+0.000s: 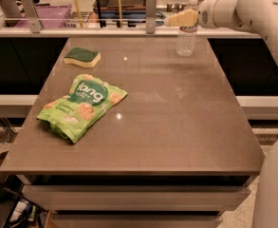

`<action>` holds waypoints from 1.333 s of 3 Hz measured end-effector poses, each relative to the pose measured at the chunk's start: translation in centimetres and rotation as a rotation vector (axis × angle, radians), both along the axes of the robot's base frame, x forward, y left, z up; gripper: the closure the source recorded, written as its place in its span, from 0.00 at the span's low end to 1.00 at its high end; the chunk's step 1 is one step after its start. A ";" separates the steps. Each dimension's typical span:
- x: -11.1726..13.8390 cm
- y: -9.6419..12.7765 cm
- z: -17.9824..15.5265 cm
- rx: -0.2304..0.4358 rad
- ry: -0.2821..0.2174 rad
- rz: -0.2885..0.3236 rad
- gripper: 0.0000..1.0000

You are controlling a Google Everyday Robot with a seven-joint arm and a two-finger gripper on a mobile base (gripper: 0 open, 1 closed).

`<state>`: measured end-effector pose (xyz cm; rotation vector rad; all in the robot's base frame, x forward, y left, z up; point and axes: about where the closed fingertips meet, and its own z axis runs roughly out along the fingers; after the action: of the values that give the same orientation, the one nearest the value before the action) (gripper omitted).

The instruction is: Move water bottle near green rice chip bag

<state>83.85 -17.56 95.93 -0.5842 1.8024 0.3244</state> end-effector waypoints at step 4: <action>0.3 1.1 -0.6 0.002 0.008 0.014 0.88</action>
Offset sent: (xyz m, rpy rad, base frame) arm 0.0005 0.0014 0.0001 0.0008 -0.0001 0.0019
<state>84.16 -16.49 95.28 -0.5947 1.8063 0.3389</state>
